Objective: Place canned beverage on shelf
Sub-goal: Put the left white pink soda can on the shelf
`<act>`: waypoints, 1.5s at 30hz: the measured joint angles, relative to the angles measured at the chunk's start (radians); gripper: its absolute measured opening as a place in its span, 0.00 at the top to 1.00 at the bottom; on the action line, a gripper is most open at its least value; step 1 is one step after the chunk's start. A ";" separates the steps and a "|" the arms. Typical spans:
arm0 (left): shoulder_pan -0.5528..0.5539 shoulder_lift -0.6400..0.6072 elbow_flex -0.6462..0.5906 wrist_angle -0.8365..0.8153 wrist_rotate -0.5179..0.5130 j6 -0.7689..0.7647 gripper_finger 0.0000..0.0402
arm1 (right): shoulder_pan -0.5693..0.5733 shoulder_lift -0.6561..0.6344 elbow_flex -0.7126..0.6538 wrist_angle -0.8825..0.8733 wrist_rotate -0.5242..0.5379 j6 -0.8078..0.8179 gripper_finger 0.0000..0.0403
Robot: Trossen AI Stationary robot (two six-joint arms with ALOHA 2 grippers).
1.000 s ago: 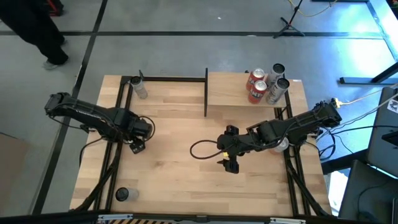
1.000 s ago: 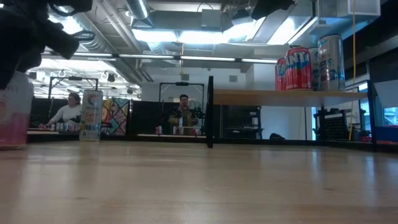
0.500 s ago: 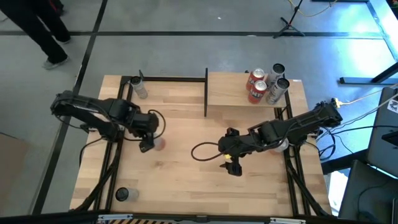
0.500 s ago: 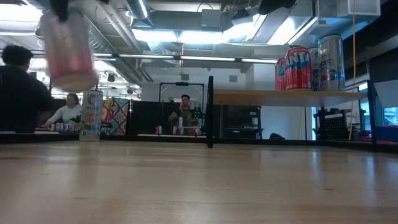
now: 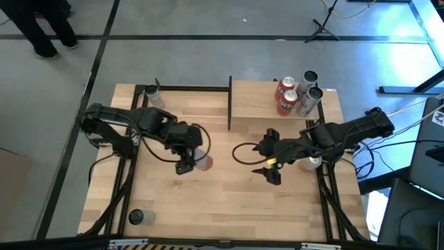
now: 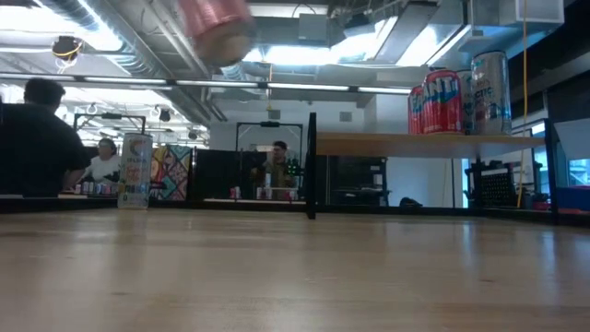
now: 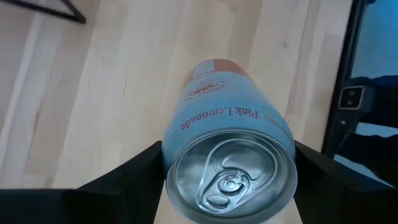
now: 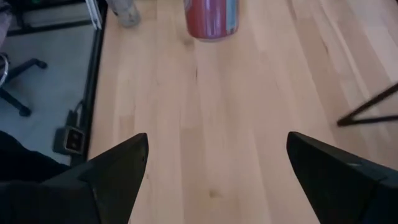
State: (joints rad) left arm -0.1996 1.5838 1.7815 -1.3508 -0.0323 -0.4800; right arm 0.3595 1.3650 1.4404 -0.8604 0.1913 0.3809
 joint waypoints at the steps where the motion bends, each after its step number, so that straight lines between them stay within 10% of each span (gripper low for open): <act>1: 0.000 0.020 0.017 0.000 -0.002 0.014 0.34 | 0.000 -0.012 -0.024 0.000 0.002 0.000 0.08; 16: 0.033 0.367 0.101 0.036 -0.006 0.071 0.34 | 0.000 -0.265 -0.445 0.153 -0.031 0.093 0.08; 45: 0.035 0.546 0.103 0.136 0.086 0.044 0.20 | 0.000 -0.270 -0.469 0.154 -0.064 0.059 0.08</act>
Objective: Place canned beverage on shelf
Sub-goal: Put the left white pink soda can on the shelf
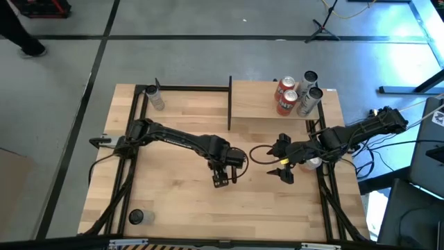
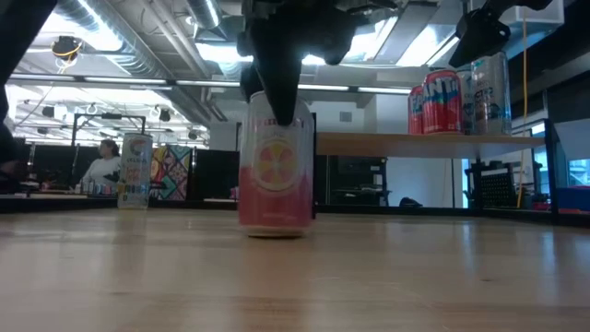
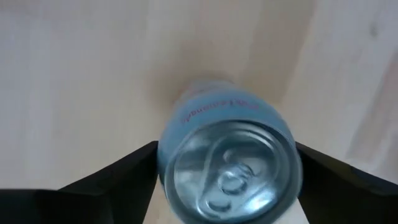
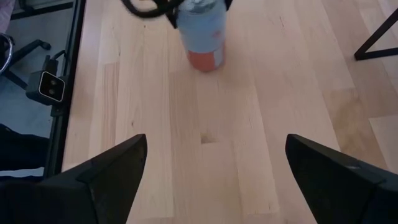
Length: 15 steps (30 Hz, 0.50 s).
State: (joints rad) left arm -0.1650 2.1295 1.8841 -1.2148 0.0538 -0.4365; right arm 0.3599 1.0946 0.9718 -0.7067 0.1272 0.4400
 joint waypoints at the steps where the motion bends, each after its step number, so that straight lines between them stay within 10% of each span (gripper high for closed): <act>1: -0.001 0.002 -0.001 0.000 0.018 0.005 0.18 | 0.000 0.000 0.000 0.000 0.000 0.000 0.08; 15: -0.005 -0.051 -0.003 -0.035 -0.028 0.021 0.14 | 0.000 0.001 0.000 0.007 0.028 0.005 0.08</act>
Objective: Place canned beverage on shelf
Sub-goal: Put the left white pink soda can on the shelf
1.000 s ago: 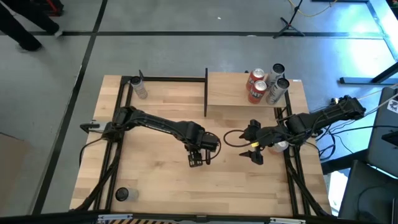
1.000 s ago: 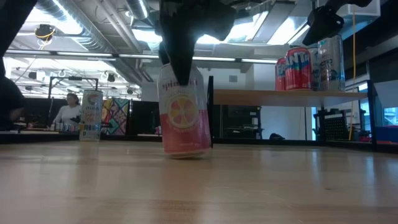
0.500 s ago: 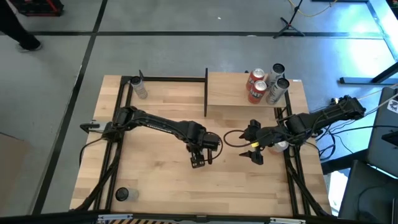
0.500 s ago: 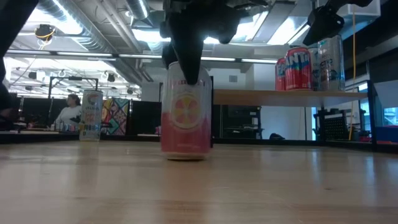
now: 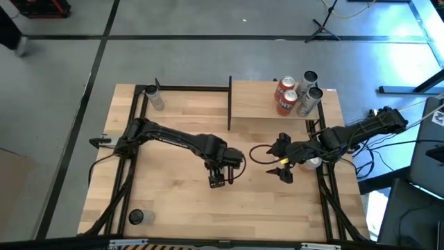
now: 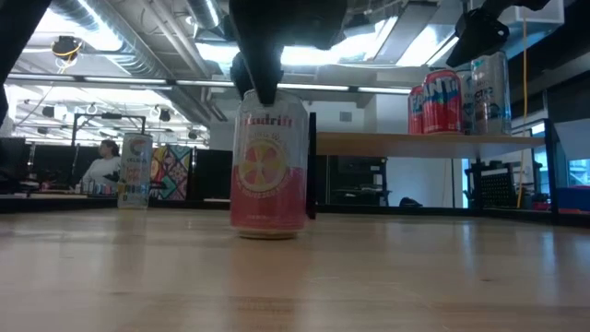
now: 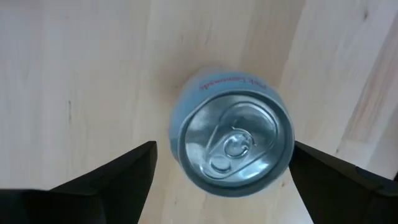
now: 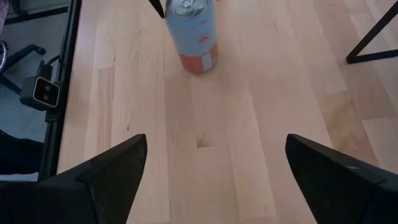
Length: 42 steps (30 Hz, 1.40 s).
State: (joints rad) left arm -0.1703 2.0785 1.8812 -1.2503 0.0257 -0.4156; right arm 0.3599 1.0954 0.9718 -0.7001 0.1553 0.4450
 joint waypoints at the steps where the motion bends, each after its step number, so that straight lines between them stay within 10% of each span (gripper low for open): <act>1: 0.003 0.000 0.000 0.001 0.000 0.000 0.14 | 0.000 0.000 0.000 0.002 0.006 0.001 0.08; 24: -0.120 -0.315 -0.012 -0.012 -0.178 -0.016 0.14 | -0.008 0.144 0.004 0.256 0.022 -0.013 0.08; 42: -0.258 -0.752 -0.591 0.321 -0.277 -0.257 0.14 | -0.088 0.341 0.124 0.362 0.010 -0.040 0.08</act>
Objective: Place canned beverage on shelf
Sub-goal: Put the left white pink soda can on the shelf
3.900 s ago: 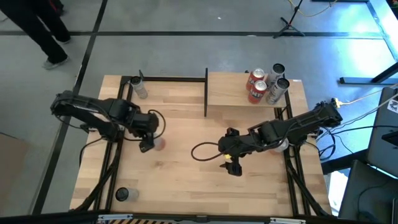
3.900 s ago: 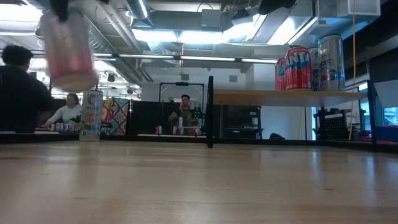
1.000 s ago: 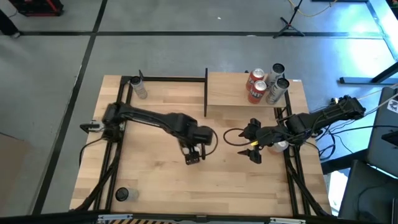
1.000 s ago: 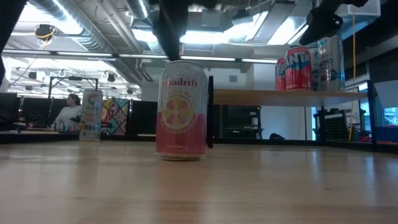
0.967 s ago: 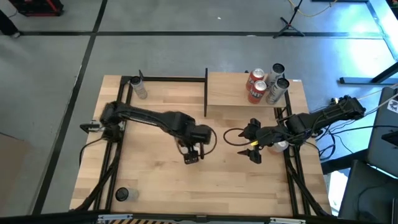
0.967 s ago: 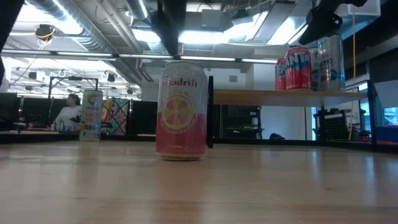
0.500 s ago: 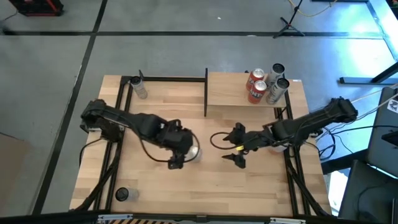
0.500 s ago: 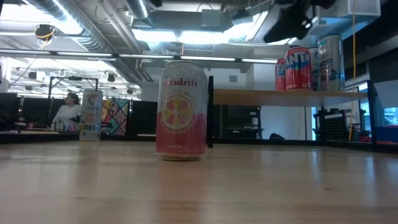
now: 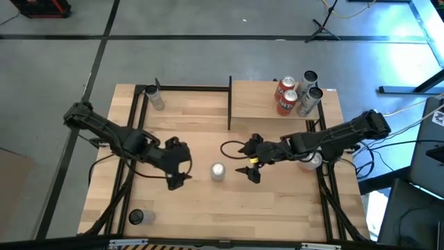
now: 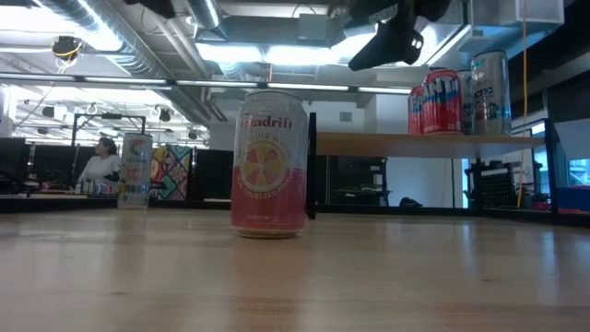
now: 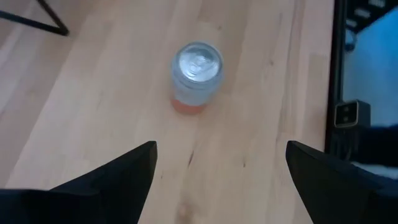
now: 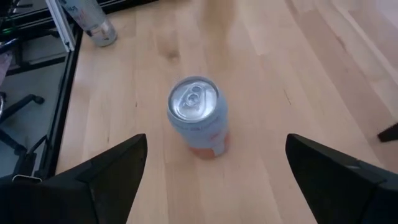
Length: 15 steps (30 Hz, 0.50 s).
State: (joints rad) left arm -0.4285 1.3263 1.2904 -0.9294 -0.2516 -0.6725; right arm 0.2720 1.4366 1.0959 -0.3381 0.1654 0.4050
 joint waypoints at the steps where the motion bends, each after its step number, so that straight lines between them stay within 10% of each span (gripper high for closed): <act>1: -0.004 -0.019 -0.020 0.012 -0.010 -0.009 0.14 | 0.000 0.013 0.010 0.000 -0.001 -0.003 0.08; 15: -0.012 -0.051 -0.089 0.029 -0.039 -0.028 0.14 | -0.027 0.251 0.302 -0.144 -0.062 -0.081 0.08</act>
State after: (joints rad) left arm -0.4404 1.2751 1.2011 -0.9009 -0.2911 -0.7006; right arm 0.2455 1.6873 1.3980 -0.4821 0.1030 0.3245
